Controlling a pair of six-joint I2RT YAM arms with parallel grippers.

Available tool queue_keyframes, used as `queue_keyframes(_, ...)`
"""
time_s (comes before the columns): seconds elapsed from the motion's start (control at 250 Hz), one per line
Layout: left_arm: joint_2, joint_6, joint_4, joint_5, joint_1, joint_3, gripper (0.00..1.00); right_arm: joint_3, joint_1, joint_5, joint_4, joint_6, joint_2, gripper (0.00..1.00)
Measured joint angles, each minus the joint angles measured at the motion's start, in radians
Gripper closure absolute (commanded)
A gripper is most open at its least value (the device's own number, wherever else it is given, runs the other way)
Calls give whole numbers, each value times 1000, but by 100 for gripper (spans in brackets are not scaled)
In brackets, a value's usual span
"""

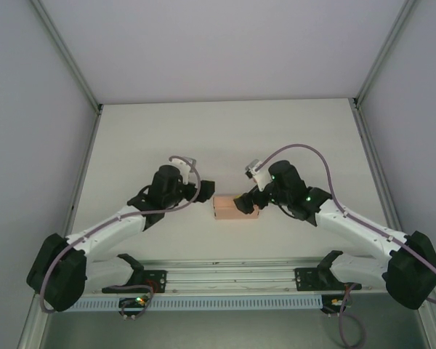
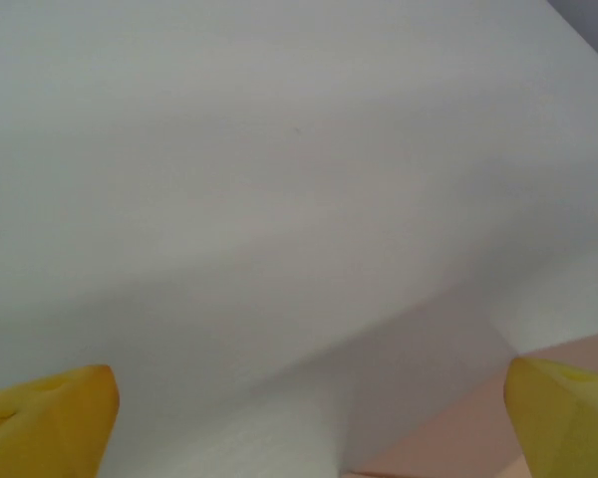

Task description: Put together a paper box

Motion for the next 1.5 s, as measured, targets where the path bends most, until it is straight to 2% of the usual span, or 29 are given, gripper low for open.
queue_keyframes(0.14,-48,-27,-86,-46,84,17,0,142,1,-137,-143,-252,90,0)
queue_keyframes(0.28,-90,-57,-178,-80,175,3,0,253,5,-151,-256,-421,212,0)
queue_keyframes(0.411,-152,-79,-215,-92,215,-48,0,300,13,-143,-298,-495,293,0)
queue_keyframes(0.603,-188,-82,-248,-101,222,-83,0,312,56,-96,-357,-548,376,0)
queue_keyframes(0.755,-185,-82,-251,-102,222,-83,0,365,71,-55,-425,-560,494,10)
queue_keyframes(0.815,-180,-82,-251,-100,222,-83,0,396,79,-24,-442,-558,537,20)
queue_keyframes(0.946,-167,-82,-251,-96,222,-83,0,423,111,87,-447,-551,575,68)
queue_keyframes(0.994,-167,-82,-251,-95,222,-83,0,423,118,121,-446,-536,573,74)
queue_keyframes(1.17,-167,-82,-251,-88,222,-83,0,417,130,284,-378,-515,537,71)
queue_keyframes(1.326,-170,-82,-251,-88,222,-83,0,379,129,446,-252,-534,446,66)
queue_keyframes(1.374,-174,-82,-251,-88,222,-83,0,369,129,481,-212,-553,428,63)
queue_keyframes(1.501,-188,-82,-251,-88,222,-83,0,356,129,547,-101,-605,429,64)
